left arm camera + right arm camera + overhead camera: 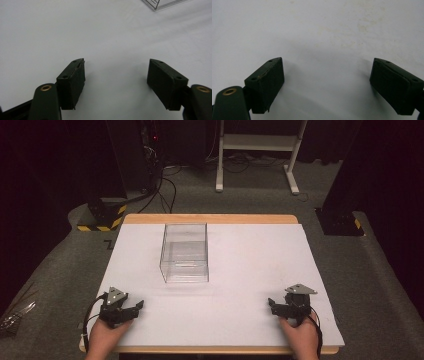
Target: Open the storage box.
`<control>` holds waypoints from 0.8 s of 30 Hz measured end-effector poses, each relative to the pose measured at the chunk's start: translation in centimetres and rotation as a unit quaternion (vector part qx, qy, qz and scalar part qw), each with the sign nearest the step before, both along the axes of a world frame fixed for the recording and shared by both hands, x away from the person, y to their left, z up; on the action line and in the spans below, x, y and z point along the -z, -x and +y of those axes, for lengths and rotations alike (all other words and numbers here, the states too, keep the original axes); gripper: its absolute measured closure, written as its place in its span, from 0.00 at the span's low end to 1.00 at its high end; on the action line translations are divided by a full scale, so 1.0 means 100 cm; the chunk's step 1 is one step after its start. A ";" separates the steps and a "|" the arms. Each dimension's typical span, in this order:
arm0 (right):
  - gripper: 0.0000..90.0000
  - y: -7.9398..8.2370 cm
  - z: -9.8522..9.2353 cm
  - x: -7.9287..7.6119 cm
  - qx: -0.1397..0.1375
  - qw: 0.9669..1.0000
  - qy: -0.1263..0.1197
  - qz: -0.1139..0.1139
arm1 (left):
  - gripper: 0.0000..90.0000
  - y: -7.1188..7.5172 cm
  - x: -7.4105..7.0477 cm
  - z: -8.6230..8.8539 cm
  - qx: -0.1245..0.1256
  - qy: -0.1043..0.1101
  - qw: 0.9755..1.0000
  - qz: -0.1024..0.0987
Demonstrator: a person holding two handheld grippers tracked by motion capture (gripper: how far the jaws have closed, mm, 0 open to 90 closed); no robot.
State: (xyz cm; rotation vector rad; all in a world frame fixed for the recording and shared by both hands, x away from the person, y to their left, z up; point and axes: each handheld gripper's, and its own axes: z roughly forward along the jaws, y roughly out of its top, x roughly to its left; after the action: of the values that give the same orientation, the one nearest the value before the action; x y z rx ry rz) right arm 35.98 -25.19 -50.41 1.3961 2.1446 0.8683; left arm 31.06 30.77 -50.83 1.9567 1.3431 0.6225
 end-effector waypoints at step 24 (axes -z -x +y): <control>0.13 0.000 0.000 0.000 -0.001 1.000 0.000 0.000 | 0.41 0.002 -0.002 -0.001 0.010 -0.003 1.000 0.001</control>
State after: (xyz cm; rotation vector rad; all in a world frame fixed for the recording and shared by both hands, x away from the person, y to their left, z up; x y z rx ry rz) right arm 36.00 -25.22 -50.41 1.3952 2.1460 0.8690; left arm 30.82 30.66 -50.58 1.9739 1.3224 0.6171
